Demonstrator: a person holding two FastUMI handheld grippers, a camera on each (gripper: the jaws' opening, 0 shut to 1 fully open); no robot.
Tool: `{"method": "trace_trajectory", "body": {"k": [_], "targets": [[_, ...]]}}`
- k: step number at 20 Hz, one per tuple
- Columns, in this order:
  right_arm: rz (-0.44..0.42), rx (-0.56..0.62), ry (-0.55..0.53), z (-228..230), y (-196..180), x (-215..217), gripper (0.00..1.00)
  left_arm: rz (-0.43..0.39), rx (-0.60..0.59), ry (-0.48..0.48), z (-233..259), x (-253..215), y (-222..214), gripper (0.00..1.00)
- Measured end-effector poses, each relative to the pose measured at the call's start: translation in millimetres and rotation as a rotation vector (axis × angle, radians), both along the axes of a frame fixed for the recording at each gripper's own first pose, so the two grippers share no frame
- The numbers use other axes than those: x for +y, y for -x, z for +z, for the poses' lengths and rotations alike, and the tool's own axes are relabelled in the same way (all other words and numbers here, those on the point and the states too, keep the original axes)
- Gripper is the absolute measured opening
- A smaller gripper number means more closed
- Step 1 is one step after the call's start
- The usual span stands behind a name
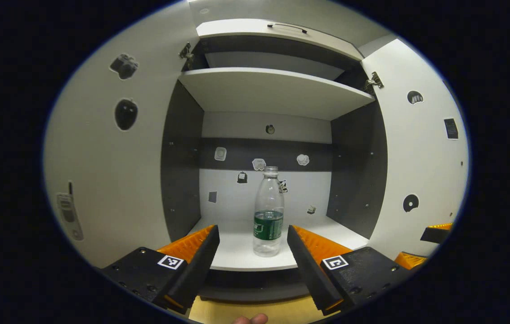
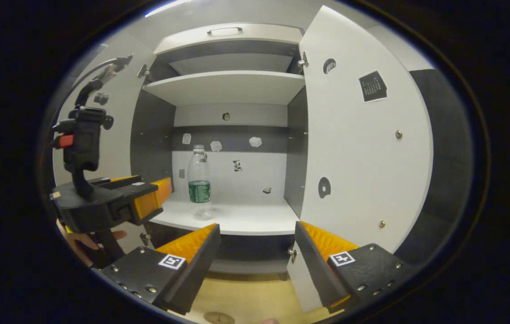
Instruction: Grasp the bottle in the cabinet with the left hand and place it on the coaster, then close the right door with the right hand and the left door with the left hand.
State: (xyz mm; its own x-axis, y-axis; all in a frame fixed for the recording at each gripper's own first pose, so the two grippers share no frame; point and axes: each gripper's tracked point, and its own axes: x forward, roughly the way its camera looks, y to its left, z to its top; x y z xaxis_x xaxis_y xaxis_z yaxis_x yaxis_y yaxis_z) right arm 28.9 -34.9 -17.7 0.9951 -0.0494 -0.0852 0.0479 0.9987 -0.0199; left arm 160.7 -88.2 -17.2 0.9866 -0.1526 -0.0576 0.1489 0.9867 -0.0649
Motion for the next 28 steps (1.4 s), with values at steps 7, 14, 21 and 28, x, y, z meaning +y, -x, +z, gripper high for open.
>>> {"method": "trace_trajectory", "body": {"k": [7,14,21,28], "targets": [[-0.028,0.040,0.026,-9,-11,-14,1.00,-0.024,-0.009,-0.004,-1,-23,-64,0.96],[-0.032,0.045,0.022,-4,-18,-19,1.00,-0.026,0.004,-0.017,-10,-31,-111,0.96],[-0.038,0.063,0.028,-6,-14,-25,1.00,-0.015,0.035,-0.029,-25,-35,-137,0.96],[-0.025,0.047,0.037,-1,-3,-30,1.00,-0.014,-0.010,-0.038,-2,-37,-121,0.82]]}}
